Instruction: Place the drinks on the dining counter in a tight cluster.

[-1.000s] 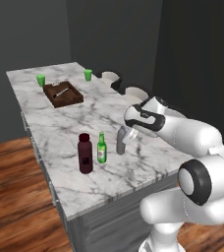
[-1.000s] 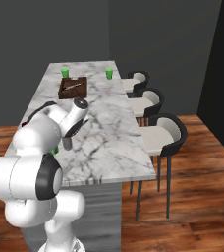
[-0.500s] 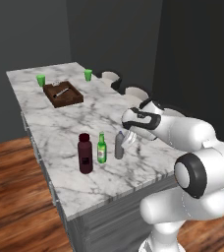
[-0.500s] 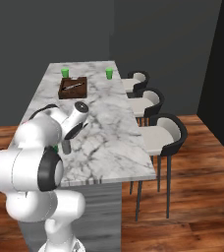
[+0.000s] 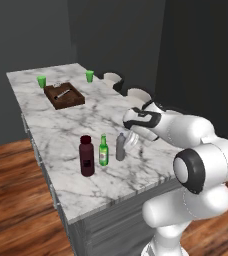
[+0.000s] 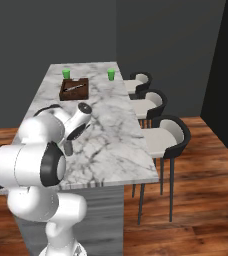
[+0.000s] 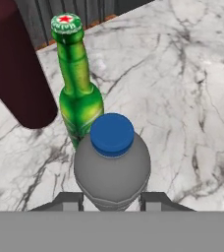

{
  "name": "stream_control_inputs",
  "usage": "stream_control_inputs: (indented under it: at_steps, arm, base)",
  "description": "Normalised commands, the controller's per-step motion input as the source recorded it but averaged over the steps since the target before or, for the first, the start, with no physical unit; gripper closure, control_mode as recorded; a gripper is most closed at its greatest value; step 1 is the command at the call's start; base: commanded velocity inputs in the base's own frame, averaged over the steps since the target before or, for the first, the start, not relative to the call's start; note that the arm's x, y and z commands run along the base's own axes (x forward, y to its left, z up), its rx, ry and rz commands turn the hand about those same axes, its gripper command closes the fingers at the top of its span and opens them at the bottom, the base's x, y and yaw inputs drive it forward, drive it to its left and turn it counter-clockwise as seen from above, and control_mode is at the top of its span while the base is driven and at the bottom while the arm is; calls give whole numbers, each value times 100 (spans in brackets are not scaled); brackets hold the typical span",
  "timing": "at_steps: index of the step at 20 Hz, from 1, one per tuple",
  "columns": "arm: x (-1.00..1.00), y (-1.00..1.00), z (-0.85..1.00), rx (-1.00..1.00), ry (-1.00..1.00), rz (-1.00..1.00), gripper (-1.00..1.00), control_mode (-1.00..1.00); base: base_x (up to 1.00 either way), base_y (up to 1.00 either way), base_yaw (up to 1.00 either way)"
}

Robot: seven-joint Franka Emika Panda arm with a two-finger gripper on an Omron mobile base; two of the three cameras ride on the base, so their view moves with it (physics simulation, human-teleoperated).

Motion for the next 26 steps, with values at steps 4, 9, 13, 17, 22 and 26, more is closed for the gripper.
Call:
stream_control_inputs:
  at_steps: [4,9,13,17,22,26]
  arm:
    - [10,2,0,0,0,2,100,-100]
    - [0,8,-6,0,5,3,100,-100]
    - [0,7,-5,0,1,2,100,-100]
    - [8,4,-14,0,0,0,100,-100]
    - [11,0,-10,0,0,0,100,-100]
    - [3,0,-12,0,0,0,100,-100]
  base:
    - [0,0,0]
    - [0,0,0]
    - [0,0,0]
    - [0,0,0]
    - [0,0,0]
    - [0,0,0]
